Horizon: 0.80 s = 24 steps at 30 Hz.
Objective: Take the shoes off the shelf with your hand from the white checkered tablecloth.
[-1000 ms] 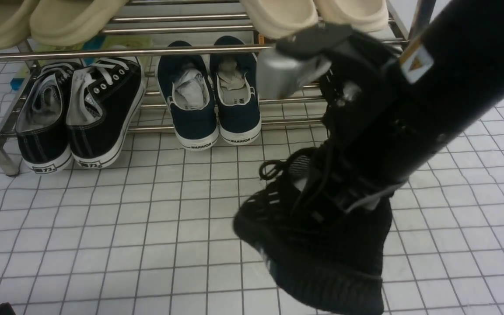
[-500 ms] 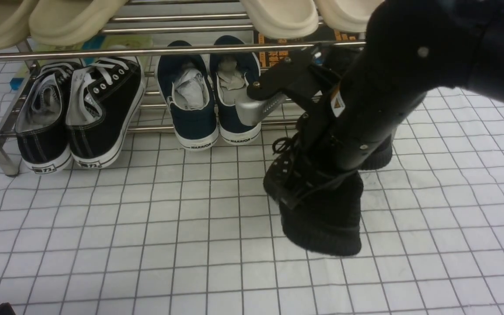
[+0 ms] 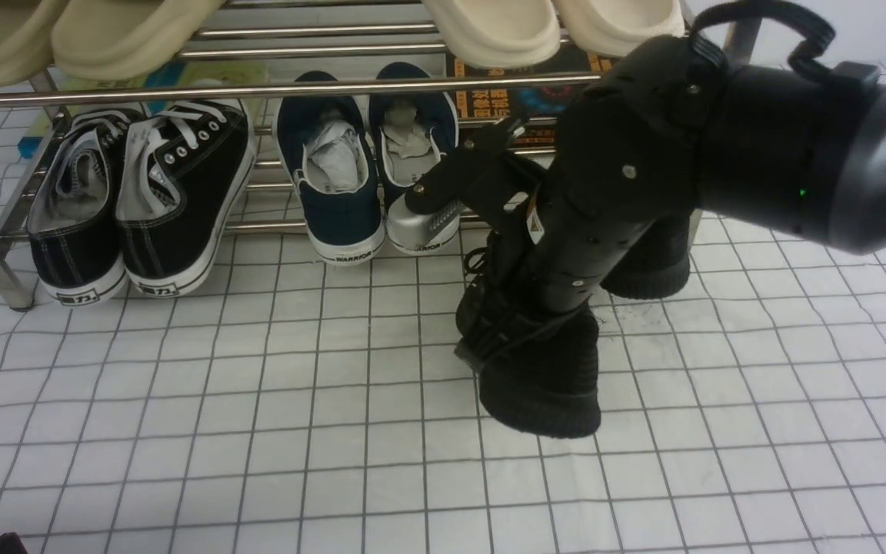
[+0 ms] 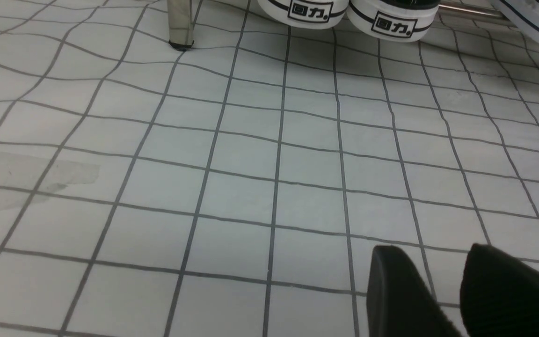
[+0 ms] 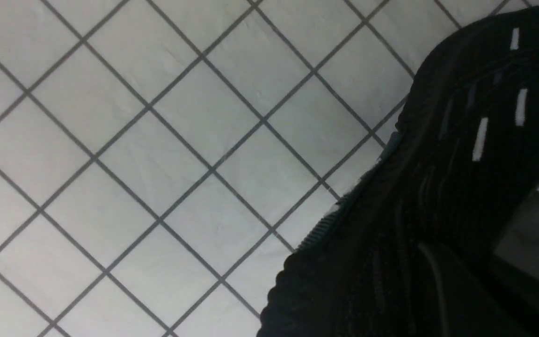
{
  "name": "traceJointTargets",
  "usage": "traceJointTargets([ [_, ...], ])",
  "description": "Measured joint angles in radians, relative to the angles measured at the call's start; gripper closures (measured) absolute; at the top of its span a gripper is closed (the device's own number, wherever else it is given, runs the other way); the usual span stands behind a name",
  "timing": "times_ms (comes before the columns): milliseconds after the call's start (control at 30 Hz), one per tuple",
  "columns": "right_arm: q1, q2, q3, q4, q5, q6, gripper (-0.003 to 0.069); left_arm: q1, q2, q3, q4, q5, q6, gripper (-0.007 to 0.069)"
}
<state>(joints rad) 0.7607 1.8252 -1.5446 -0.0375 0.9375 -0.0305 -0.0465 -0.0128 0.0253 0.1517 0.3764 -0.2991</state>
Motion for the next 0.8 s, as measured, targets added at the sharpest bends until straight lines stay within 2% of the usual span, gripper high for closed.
traceJointTargets([
  [200, 0.0, 0.014, 0.001, 0.089, 0.004, -0.004, 0.0584, 0.0, 0.0, 0.0, 0.0, 0.001, 0.0, 0.0384],
  [233, 0.0, 0.019, 0.001, 0.121, 0.004, -0.008, 0.0535, 0.0, 0.0, 0.0, 0.0, 0.001, 0.0, 0.0384],
  [267, 0.0, 0.021, 0.001, 0.124, 0.004, -0.008, 0.0528, 0.0, 0.0, 0.0, 0.0, 0.001, 0.0, 0.0384],
  [367, 0.001, 0.022, 0.001, 0.154, 0.002, -0.008, 0.0373, 0.0, 0.0, 0.0, 0.0, 0.001, 0.0, 0.0384],
  [400, 0.001, 0.022, 0.0, 0.154, 0.003, -0.008, 0.0365, 0.0, 0.0, 0.0, 0.0, 0.001, 0.0, 0.0384],
  [467, 0.001, 0.022, -0.025, 0.152, 0.029, -0.011, 0.0287, 0.0, 0.0, 0.0, 0.0, 0.001, 0.0, 0.0384],
  [500, 0.001, 0.022, -0.035, 0.147, 0.047, -0.015, 0.0277, 0.0, 0.0, 0.0, 0.0, 0.001, 0.0, 0.0384],
  [567, -0.005, 0.022, -0.08, 0.139, 0.107, -0.019, 0.0291, 0.0, 0.0, 0.0, 0.0, 0.001, 0.0, 0.0384],
  [633, -0.021, 0.022, -0.125, 0.133, 0.164, -0.02, 0.0343, 0.0, 0.0, 0.0, 0.0, 0.001, 0.0, 0.0384],
  [800, -0.107, 0.022, -0.21, 0.075, 0.207, -0.02, 0.0621, 0.0, 0.0, 0.0, 0.0, 0.001, 0.0, 0.0384],
])
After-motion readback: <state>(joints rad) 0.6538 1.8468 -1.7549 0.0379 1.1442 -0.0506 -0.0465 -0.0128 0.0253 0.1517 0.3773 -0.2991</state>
